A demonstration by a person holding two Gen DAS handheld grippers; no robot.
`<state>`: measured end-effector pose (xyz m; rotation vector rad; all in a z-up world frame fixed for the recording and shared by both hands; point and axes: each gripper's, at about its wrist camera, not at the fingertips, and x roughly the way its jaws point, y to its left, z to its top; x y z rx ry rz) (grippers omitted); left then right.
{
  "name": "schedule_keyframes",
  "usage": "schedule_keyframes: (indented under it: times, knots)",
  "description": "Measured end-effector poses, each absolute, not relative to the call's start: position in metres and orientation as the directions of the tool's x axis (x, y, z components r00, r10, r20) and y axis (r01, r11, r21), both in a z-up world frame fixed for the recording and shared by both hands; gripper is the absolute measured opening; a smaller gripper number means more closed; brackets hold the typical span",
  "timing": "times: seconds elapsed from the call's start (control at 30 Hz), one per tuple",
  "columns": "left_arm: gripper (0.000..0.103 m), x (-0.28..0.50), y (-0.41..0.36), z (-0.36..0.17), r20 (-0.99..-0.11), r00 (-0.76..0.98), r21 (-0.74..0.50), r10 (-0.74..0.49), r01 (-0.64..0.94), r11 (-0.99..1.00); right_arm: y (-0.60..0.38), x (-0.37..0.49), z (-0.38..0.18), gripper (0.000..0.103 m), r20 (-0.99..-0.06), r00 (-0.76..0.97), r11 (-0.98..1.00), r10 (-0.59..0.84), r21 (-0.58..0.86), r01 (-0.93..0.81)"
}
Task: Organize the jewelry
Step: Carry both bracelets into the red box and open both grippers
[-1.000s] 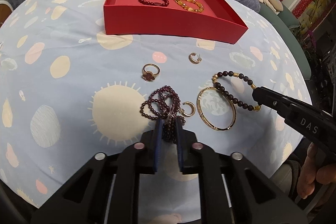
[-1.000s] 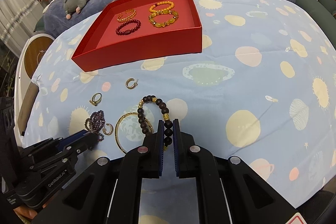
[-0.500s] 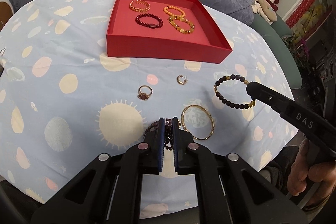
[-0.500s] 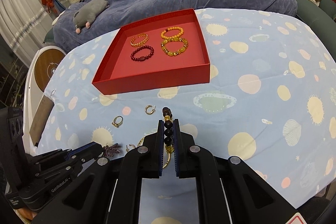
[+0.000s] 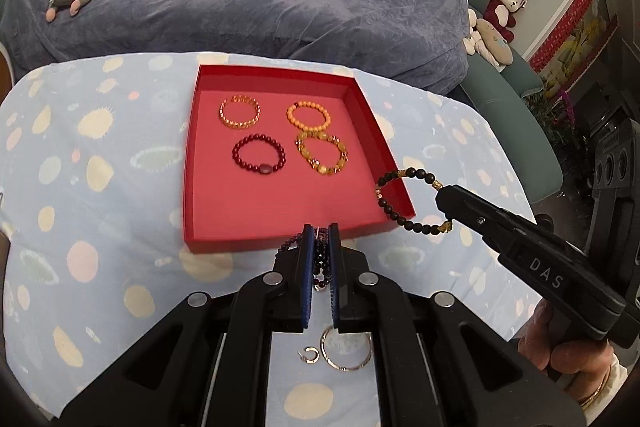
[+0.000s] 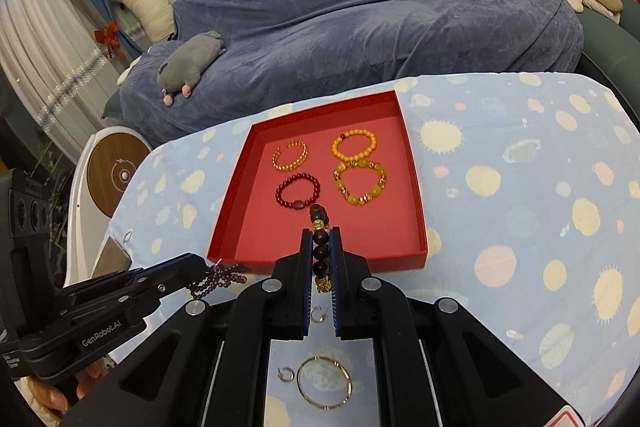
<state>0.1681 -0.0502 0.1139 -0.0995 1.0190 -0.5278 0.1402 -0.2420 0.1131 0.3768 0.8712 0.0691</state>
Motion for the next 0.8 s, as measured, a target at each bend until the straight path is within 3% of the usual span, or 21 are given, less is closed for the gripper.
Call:
schedule_keyframes:
  times: [0.5, 0.8]
  knots:
    - [0.007, 0.237, -0.062, 0.049, -0.854, 0.39, -0.223, -0.345, 0.324, 0.919, -0.244, 0.201, 0.031, 0.008, -0.83, 0.523, 0.939, 0.193, 0.311, 0.147]
    - [0.007, 0.248, -0.06, 0.027, -0.866, 0.395, -0.188, -0.307, 0.313, 0.931, -0.247, 0.209, 0.009, 0.008, -0.854, 0.497, 0.952, 0.154, 0.264, 0.157]
